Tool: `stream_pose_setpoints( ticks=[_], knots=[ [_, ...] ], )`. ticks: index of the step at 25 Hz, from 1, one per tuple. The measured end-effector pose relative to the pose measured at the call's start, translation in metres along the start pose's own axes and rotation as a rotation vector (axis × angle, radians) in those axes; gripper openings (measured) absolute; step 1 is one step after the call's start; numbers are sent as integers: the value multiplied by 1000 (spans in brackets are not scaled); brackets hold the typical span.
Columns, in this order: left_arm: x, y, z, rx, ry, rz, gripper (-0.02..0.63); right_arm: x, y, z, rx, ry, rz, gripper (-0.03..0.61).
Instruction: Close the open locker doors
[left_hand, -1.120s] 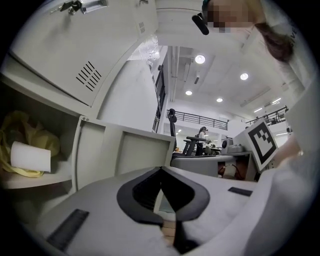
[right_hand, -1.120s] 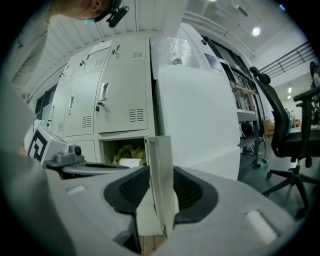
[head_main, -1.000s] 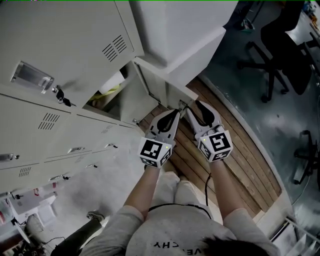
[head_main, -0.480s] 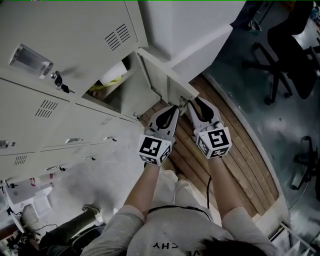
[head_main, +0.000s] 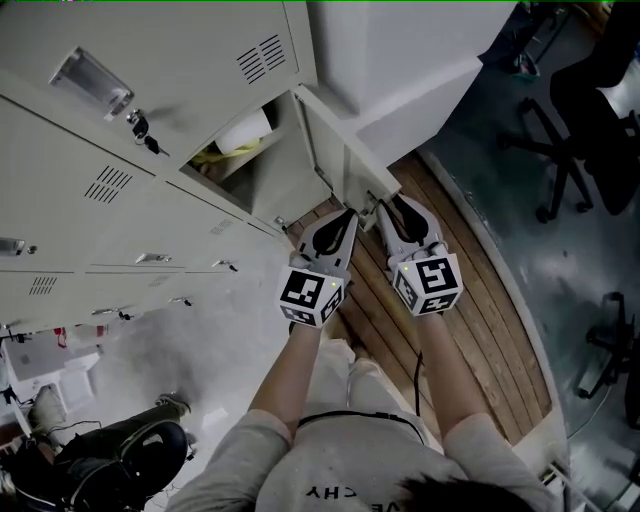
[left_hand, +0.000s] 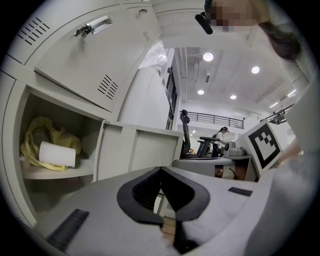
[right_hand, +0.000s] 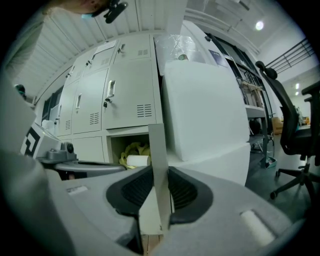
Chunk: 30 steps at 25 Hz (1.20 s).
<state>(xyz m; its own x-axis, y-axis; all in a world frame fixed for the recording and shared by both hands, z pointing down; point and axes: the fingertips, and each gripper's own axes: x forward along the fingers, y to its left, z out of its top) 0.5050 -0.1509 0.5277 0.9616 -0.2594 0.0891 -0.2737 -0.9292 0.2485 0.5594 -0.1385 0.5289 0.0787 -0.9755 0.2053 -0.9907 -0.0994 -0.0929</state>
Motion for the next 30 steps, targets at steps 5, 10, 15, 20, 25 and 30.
stream_pose_setpoints(
  ticks=[5,10,15,20,25,30],
  knots=[
    [-12,5,5,1,-17,45,-2,2,10,-1,-11,12,26,89],
    [-31,12,5,-7,-21,99,-2,2,20,-2,-8,21,33,89],
    [-53,19,8,-3,-33,152,-2,3,35,-5,-21,31,60,89],
    [-79,26,8,-6,-43,203,-2,5,59,-6,-44,31,89,91],
    [-107,37,6,-7,-46,261,-2,12,85,-8,-49,33,118,97],
    [-134,56,11,-3,-63,308,-2,22,118,-10,-62,41,167,107]
  ],
)
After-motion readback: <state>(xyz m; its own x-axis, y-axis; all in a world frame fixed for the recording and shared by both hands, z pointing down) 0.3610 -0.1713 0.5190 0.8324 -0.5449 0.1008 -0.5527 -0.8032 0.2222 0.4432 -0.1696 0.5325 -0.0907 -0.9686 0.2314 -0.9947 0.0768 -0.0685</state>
